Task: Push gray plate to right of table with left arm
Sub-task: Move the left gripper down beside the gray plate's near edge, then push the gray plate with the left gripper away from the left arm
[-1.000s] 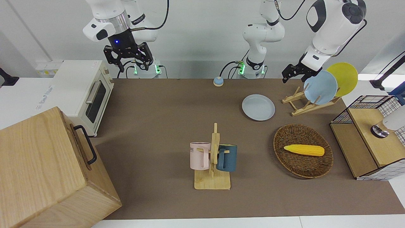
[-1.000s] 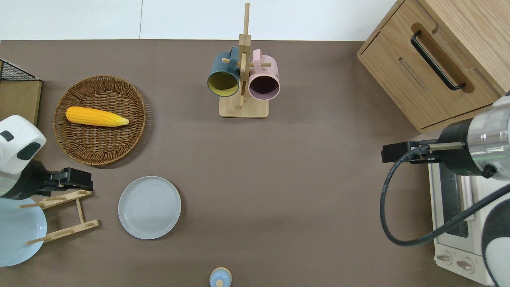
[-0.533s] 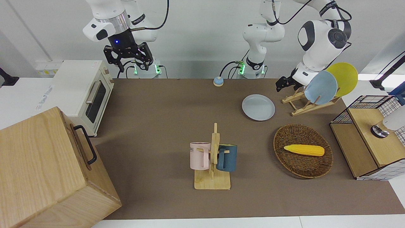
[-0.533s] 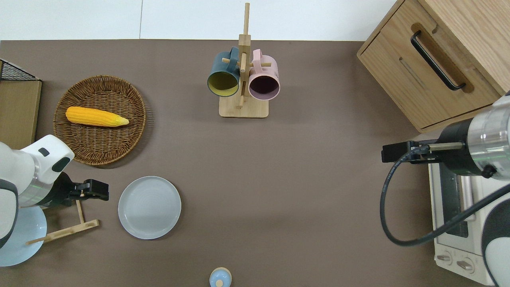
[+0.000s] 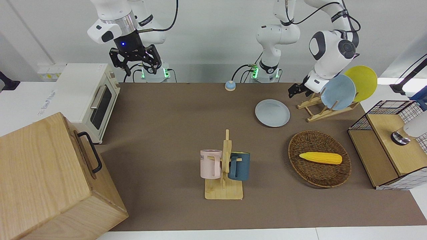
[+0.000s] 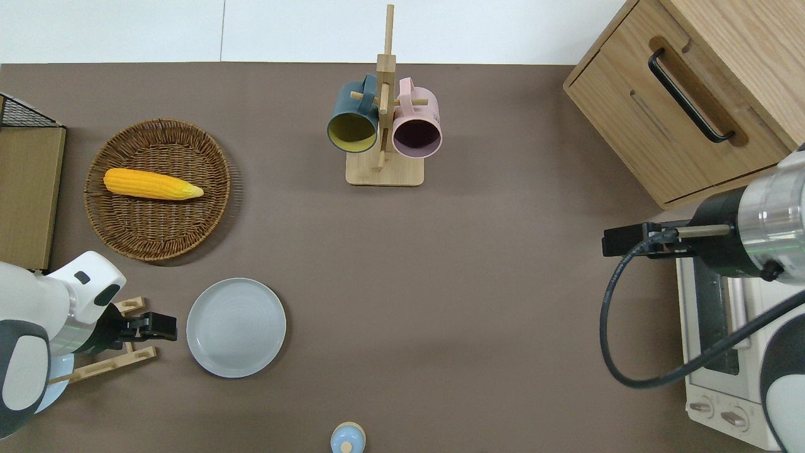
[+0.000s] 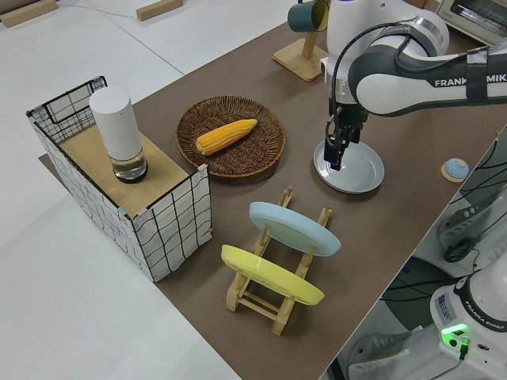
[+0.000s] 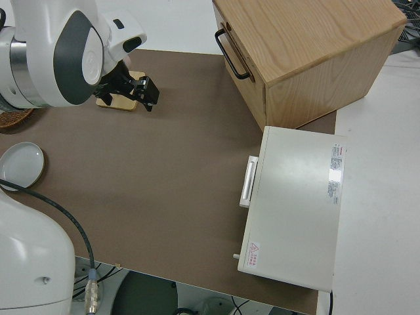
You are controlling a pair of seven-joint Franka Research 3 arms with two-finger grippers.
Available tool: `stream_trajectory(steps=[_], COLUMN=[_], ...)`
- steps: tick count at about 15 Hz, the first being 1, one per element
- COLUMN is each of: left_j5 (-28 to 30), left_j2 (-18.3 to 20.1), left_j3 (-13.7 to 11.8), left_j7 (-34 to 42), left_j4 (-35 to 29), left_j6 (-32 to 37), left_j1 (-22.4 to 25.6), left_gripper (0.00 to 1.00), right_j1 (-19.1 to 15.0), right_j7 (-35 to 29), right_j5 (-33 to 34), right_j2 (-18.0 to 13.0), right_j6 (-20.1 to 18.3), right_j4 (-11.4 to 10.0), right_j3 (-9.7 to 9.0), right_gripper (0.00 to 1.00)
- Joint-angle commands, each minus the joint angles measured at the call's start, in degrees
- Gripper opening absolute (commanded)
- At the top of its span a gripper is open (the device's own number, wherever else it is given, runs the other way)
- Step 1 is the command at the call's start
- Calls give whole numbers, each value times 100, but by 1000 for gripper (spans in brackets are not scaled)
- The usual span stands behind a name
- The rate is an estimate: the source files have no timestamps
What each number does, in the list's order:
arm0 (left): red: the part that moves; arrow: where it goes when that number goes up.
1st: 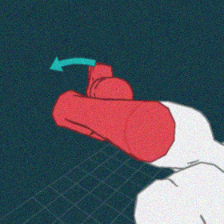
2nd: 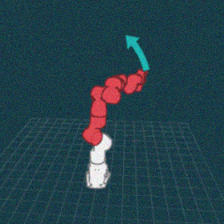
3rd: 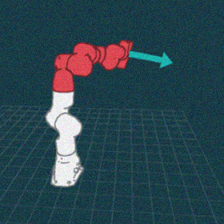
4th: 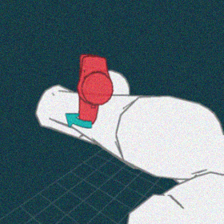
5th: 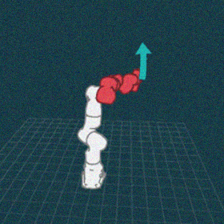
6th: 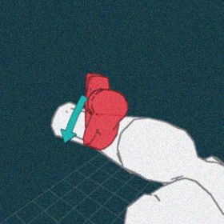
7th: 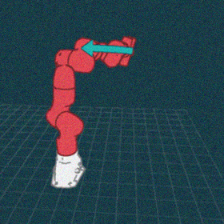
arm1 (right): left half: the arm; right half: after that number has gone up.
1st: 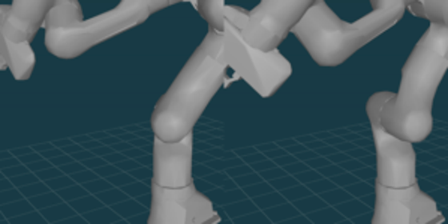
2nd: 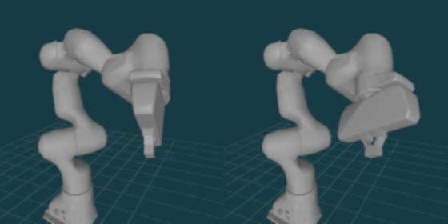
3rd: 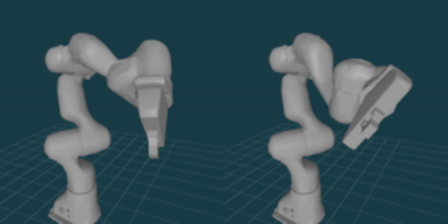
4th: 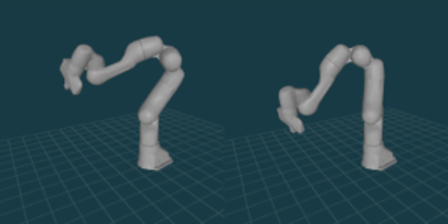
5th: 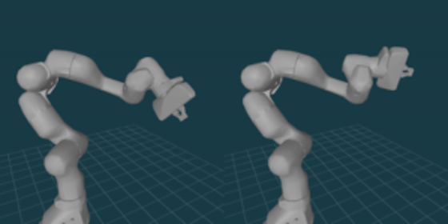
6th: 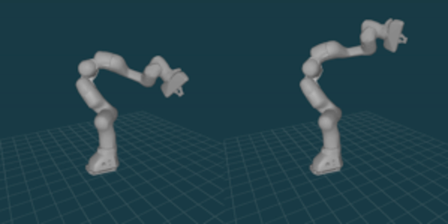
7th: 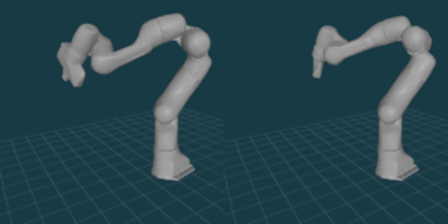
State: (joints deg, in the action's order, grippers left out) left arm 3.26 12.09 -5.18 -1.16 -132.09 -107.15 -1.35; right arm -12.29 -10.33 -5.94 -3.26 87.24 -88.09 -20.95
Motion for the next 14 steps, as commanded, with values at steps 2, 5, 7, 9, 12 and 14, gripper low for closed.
stream_trajectory(steps=[2,5,7,9,12,14], left_j5=[-36,51,78,78,96,148], left_j2=[188,118,39,-136,-277,-365], left_j3=[26,26,43,105,105,105], left_j7=[-25,-78,-121,-174,-280,-280], left_j4=[-686,-1003,-1222,-1355,-1355,-1355], left_j6=[-683,-1078,-1359,-1632,-1695,-1791], left_j1=[3,-23,-41,-58,-164,-164], left_gripper=[985,983,977,964,881,828], right_j1=[-37,-37,-37,-37,-37,-37], right_j7=[-12,-12,-12,-12,-12,-12], right_j5=[-92,-92,-92,-92,-92,-92], right_j2=[36,36,36,36,36,36], right_j6=[-31,-31,-31,-31,-31,-31], right_j4=[81,81,81,81,81,81], right_j3=[-23,-23,-23,-23,-23,-23], right_gripper=[996,996,996,996,996,996])
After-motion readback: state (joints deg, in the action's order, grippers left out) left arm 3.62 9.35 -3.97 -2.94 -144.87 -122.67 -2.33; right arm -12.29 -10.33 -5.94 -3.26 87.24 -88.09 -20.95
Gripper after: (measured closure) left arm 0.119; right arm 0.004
